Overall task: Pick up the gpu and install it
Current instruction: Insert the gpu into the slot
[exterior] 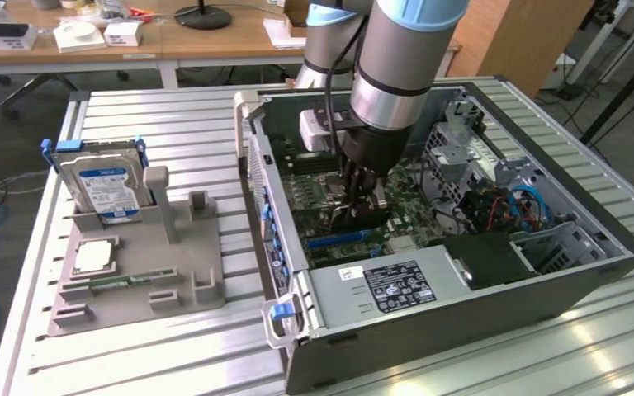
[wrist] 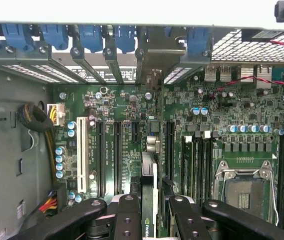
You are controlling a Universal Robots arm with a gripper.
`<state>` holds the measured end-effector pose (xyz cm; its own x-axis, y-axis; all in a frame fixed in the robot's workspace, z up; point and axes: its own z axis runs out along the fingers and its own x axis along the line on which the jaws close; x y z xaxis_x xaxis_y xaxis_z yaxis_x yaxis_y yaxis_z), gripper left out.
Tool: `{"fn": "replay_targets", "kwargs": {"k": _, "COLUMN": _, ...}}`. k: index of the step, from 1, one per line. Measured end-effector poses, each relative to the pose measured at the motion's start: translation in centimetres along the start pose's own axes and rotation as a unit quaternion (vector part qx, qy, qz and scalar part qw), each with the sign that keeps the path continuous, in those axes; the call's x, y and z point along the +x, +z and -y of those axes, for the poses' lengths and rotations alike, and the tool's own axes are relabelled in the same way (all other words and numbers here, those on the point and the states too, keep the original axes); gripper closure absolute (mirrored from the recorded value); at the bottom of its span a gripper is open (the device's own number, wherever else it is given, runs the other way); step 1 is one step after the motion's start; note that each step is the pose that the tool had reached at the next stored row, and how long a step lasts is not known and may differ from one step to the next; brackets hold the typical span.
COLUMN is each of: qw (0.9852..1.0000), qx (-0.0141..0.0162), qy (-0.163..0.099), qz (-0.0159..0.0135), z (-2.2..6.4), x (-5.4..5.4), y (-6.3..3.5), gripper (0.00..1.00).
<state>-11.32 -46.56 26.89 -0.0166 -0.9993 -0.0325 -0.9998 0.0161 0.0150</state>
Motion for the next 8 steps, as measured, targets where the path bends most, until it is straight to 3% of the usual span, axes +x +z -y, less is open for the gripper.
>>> {"fn": "replay_targets", "kwargs": {"k": 8, "qw": 1.0000, "qx": 0.0001, "qy": 0.000, "qz": 0.0000, "z": 0.00, "x": 0.00, "y": 0.16, "gripper": 0.74}}
